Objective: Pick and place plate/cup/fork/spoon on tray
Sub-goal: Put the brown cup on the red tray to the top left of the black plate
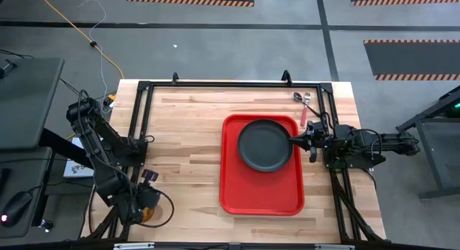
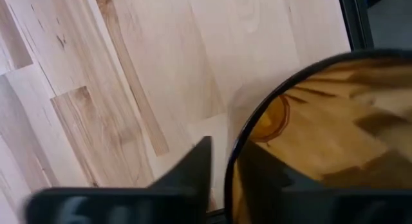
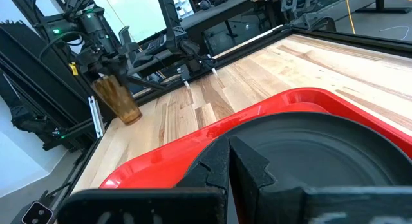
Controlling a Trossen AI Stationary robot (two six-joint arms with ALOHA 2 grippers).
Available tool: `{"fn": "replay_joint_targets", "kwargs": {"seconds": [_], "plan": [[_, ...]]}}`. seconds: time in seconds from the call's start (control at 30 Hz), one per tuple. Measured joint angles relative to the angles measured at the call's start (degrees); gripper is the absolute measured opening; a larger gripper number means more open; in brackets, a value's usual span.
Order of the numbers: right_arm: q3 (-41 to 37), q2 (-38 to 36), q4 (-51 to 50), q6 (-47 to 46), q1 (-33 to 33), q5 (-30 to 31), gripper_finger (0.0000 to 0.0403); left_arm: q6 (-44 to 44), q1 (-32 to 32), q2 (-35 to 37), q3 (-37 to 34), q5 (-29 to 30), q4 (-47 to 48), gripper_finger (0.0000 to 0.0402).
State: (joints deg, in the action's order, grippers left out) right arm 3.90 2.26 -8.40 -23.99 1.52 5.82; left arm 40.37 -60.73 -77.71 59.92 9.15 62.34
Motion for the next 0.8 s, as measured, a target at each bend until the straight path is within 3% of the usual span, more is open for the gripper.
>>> {"fn": "replay_joint_targets", "kwargs": {"seconds": [0.07, 0.4, 0.6, 0.8], "plan": [[0.0, 0.0, 0.0, -0.01, 0.02, 0.0, 0.0, 0.1, 0.03, 0.0, 0.0, 0.02, -0.04, 0.0012], [0.0, 0.0, 0.0, -0.01, 0.02, 0.0, 0.0, -4.0, 8.88, -0.02, 6.19, -0.04, 1.23, 0.0007], [0.0, 0.0, 0.0, -0.02, 0.0, 0.0, 0.0, -9.69, 20.62, -0.02, 13.41, 0.0, 4.9, 0.0004], [0.0, 0.02, 0.02, -0.02, 0.02, 0.0, 0.0, -15.9, 36.99, -0.47, 17.68, 2.09, 4.04, 0.0003]]}}
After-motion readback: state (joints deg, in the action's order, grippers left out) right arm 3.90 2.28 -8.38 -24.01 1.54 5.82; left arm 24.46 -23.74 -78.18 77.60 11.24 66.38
